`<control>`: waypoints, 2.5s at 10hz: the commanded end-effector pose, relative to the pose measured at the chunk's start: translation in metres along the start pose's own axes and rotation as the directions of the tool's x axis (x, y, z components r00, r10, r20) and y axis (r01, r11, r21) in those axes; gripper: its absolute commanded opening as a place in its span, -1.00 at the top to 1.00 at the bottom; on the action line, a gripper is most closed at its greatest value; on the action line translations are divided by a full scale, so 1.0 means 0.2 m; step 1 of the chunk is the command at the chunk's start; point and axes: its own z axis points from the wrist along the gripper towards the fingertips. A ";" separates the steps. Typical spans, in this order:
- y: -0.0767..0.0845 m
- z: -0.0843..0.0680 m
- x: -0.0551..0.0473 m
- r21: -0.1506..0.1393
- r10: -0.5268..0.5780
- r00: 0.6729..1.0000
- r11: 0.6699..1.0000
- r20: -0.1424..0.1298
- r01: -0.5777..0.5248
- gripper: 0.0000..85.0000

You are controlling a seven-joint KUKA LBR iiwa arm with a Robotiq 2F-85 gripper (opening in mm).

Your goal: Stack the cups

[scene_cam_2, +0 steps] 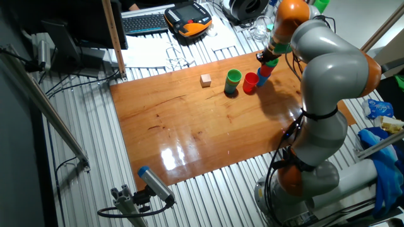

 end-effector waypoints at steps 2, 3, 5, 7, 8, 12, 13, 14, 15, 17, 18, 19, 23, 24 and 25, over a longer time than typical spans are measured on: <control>-0.01 0.05 0.00 -0.017 0.002 1.000 1.000 0.004 -0.002 1.00; -0.02 0.08 0.01 -0.019 0.011 1.000 1.000 0.015 -0.011 1.00; -0.01 0.12 0.03 -0.024 0.029 0.999 0.999 0.032 -0.028 1.00; -0.01 0.15 0.03 -0.024 0.044 0.998 0.999 0.041 -0.043 0.60; -0.01 0.16 0.03 -0.026 0.046 0.998 0.999 0.042 -0.045 0.60; -0.01 0.18 0.03 -0.026 0.055 0.997 0.998 0.050 -0.054 0.60; 0.01 0.18 0.02 -0.023 0.066 0.996 0.998 0.054 -0.065 0.60; 0.03 0.18 0.00 -0.009 0.078 0.995 0.997 0.063 -0.078 0.60; 0.04 0.18 0.00 -0.001 0.088 0.994 0.996 0.071 -0.089 0.60; 0.04 0.19 -0.01 0.018 0.106 0.991 0.994 0.083 -0.108 0.20; 0.04 0.21 -0.01 0.023 0.112 0.990 0.993 0.091 -0.115 0.20; 0.04 0.23 -0.01 0.021 0.116 0.989 0.993 0.097 -0.119 0.20; 0.05 0.28 -0.02 0.030 0.128 0.986 0.991 0.111 -0.132 0.20; 0.05 0.30 -0.02 0.030 0.126 0.986 0.991 0.111 -0.130 0.20; 0.05 0.30 -0.02 0.028 0.126 0.986 0.991 0.105 -0.129 0.20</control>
